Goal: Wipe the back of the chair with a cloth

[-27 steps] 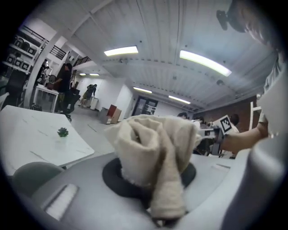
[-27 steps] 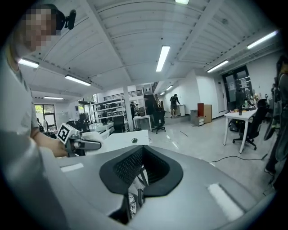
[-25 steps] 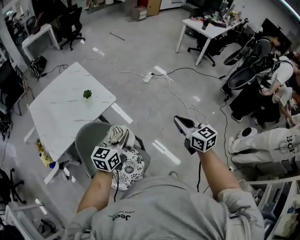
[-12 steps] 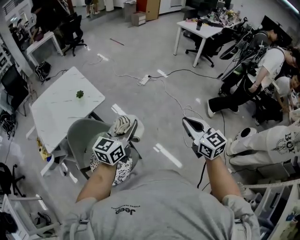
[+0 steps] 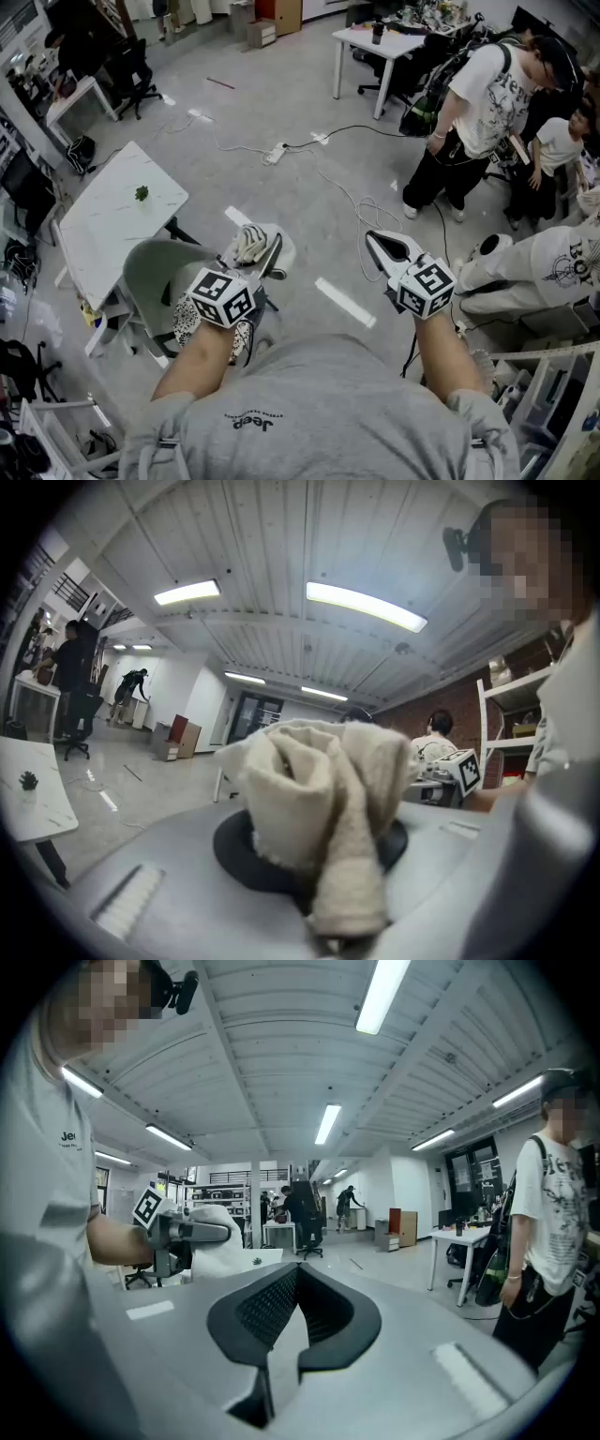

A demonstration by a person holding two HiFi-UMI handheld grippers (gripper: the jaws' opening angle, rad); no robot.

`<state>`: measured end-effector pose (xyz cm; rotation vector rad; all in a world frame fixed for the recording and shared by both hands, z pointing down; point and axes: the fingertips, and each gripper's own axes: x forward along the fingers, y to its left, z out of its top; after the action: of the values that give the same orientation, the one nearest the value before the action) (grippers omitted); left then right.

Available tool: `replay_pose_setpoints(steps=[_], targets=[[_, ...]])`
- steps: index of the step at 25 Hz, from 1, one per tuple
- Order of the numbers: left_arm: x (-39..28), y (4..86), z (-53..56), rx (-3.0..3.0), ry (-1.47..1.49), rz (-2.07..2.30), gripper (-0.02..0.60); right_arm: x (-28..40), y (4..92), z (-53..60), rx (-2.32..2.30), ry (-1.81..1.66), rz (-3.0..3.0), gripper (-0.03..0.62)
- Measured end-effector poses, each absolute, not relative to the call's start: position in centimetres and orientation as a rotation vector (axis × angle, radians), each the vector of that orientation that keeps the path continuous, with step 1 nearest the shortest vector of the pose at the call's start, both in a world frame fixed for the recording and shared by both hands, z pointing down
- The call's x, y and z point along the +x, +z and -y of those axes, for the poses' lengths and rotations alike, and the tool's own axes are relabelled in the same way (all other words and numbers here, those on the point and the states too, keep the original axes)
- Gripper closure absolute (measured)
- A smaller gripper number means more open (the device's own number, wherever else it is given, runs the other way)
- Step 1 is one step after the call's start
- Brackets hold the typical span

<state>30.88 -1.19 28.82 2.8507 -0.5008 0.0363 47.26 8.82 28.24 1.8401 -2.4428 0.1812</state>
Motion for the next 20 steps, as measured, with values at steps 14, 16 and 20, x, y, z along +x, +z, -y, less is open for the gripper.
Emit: replay_pose_setpoints(steps=[14,16,20], targets=[[26.4,27.6,2.3,2.857,0.018,0.516,0.439,43.8,28.4,-7.6,1.829,0.222,2.462,0.594],[25.8,27.8,2.5,2.851,0.013,0.535,0.439,43.6,28.7,-7.1,1.813,0.219,2.462,0.594],[25.4,27.8,2.6,2.846,0.002,0.554,0.439,43.4,28.7,-6.4,1.788,0.202,2.45,0.594]])
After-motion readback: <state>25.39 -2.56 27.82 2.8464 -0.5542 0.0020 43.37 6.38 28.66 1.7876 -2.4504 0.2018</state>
